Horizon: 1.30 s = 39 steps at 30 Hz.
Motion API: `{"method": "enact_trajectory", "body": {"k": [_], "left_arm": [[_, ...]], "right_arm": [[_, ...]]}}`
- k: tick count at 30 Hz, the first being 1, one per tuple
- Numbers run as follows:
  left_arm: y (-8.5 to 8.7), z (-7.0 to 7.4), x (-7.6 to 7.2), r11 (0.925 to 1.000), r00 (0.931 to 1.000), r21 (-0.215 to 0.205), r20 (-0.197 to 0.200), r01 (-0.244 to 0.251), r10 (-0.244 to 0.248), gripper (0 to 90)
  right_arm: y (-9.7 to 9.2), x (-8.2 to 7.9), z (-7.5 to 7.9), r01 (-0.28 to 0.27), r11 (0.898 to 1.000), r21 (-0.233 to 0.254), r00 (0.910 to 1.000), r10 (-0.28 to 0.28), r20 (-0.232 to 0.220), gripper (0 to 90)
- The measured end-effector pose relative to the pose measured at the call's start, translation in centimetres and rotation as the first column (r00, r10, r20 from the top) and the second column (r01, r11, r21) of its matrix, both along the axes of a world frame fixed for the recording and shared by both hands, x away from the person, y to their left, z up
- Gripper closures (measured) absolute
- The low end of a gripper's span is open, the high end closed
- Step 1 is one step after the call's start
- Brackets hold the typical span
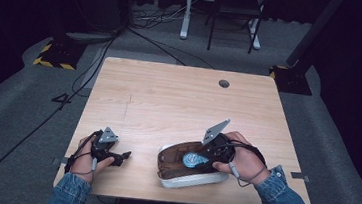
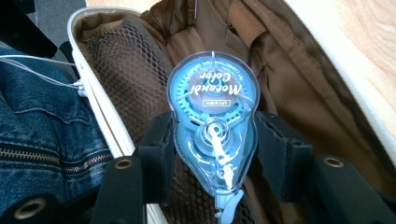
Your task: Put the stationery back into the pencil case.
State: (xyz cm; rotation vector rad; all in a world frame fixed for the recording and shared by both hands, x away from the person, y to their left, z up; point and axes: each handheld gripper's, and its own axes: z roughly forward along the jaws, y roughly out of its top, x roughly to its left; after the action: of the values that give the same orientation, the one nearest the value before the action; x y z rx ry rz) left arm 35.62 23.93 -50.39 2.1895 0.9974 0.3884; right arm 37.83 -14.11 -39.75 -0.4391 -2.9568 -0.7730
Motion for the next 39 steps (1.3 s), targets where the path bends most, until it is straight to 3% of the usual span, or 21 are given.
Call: {"method": "enact_trajectory", "body": {"k": [11,14,16,20,26,33,35,36,39], "left_arm": [[0.0,0.0,0.1,1.0000,1.0000,0.002,0.001,0.006,-0.006,18.6],[0.0,0.0,0.1,1.0000,1.0000,-0.001,-0.001,0.006,-0.006,18.4],[-0.1,0.0,0.1,1.0000,1.0000,-0.003,-0.001,0.007,-0.007,18.3],[-0.2,0.0,0.1,1.0000,1.0000,-0.003,-0.008,0.005,-0.005,17.9],[-0.2,0.0,0.2,1.0000,1.0000,-0.004,-0.007,0.006,-0.006,17.6],[-0.2,0.0,0.3,1.0000,1.0000,0.000,-0.002,0.009,-0.009,17.6],[-0.2,0.0,0.3,0.9999,0.9999,0.002,-0.004,0.010,-0.010,17.6],[-0.2,0.0,0.3,1.0000,0.9999,0.001,-0.005,0.010,-0.010,17.6],[-0.2,0.0,0.3,1.0000,1.0000,-0.001,-0.002,0.008,-0.008,17.6]], "right_arm": [[0.9,0.4,-1.0,-0.006,1.000,-0.009,0.9995,0.005,-0.031,50.1],[0.9,0.4,-1.1,0.002,1.000,0.010,0.9996,-0.002,-0.029,49.8],[0.9,0.6,-1.3,-0.008,0.999,0.032,1.0000,0.009,-0.004,49.3],[0.5,0.8,-1.2,0.015,0.997,0.070,0.9997,-0.016,0.019,38.6],[-0.3,0.6,-0.6,0.025,0.994,0.108,0.9989,-0.029,0.037,37.4],[-1.7,0.8,0.8,0.057,0.982,0.181,0.9928,-0.075,0.093,34.3],[-2.7,1.0,1.6,0.084,0.972,0.218,0.9856,-0.113,0.126,32.2],[-2.7,1.0,1.6,0.084,0.972,0.218,0.9856,-0.113,0.126,32.2],[-4.2,1.4,2.2,0.127,0.958,0.256,0.9745,-0.168,0.149,31.3]]}}
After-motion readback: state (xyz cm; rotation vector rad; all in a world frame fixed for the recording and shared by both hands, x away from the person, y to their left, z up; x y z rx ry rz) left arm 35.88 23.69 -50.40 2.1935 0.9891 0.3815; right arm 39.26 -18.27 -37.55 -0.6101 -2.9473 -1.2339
